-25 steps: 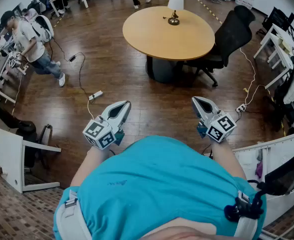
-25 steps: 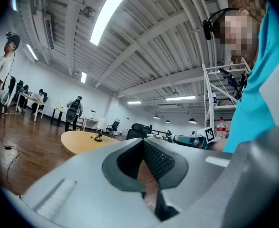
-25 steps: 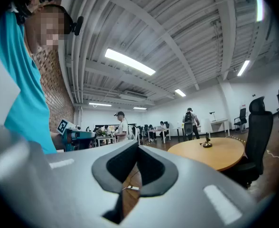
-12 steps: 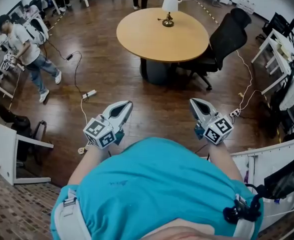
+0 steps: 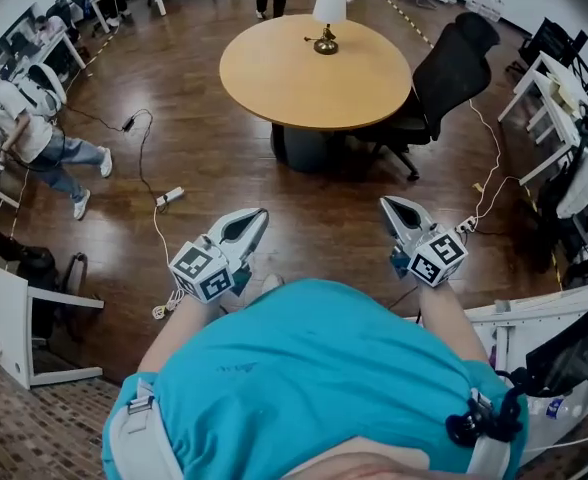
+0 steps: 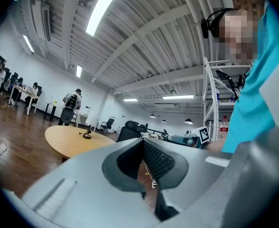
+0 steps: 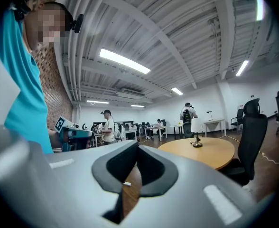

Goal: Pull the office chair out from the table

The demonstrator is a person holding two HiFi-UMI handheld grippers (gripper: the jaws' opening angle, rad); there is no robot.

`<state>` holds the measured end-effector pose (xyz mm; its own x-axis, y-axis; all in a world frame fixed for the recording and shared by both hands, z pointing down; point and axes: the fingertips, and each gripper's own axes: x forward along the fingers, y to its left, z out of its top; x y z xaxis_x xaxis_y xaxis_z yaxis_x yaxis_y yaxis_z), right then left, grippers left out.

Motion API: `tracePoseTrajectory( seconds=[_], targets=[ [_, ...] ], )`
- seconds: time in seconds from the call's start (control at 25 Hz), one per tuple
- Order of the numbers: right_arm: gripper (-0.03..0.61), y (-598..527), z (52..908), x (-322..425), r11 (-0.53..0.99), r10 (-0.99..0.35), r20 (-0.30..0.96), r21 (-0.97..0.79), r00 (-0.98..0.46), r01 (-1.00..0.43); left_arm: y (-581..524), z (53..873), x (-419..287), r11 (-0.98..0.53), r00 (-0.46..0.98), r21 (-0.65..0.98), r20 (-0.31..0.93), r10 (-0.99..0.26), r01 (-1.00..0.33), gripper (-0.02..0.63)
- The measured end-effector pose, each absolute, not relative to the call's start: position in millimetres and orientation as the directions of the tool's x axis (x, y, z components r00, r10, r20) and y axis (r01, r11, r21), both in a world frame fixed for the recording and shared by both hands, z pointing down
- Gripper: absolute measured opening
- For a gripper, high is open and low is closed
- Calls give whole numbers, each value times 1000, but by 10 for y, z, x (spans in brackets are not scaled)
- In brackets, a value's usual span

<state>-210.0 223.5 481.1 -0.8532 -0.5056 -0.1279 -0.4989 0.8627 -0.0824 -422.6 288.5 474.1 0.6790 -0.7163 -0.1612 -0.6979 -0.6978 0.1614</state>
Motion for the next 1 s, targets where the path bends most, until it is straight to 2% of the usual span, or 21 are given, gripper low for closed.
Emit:
tracePoseTrajectory(
  seconds=[0.28,0.6,0.8,1.0],
  targets=[
    [0,1513,4732,-2578,821,-570,-125,-71,-812,-566,1998,4852,-4768,-754,734,189,-177,-656,-629,23],
    [0,743,4647,-2935,758,-652,-132,-66,-747,-649,995,4707,-5194,-825,806,129,-177,-564,-549,23],
    [0,299,4739,-2738,729,-684,-136,-78,-717,-680,532,4773,-5006,-849,828,149,-188,-528,-508,23],
    [0,-184,4794,-2107,739,-673,-147,-73,-725,-670,104,4794,-4340,-847,826,141,-186,-531,-513,23]
  ],
)
